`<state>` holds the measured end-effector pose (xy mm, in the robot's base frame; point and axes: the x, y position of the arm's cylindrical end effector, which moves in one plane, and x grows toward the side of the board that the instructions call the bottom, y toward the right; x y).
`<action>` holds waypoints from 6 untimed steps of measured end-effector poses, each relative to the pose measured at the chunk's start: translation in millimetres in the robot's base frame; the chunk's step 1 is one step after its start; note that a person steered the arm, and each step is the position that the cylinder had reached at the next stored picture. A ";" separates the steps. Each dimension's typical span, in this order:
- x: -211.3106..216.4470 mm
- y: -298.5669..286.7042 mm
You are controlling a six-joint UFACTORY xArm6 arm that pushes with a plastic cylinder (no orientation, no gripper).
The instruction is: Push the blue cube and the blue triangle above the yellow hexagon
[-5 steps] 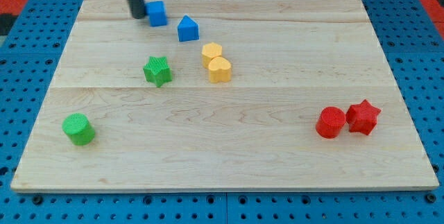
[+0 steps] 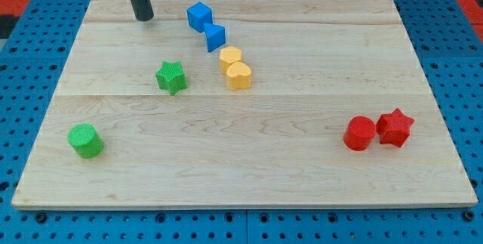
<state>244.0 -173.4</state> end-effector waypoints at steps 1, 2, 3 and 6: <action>-24.0 54.0; -15.7 88.3; 8.9 90.1; 83.4 30.4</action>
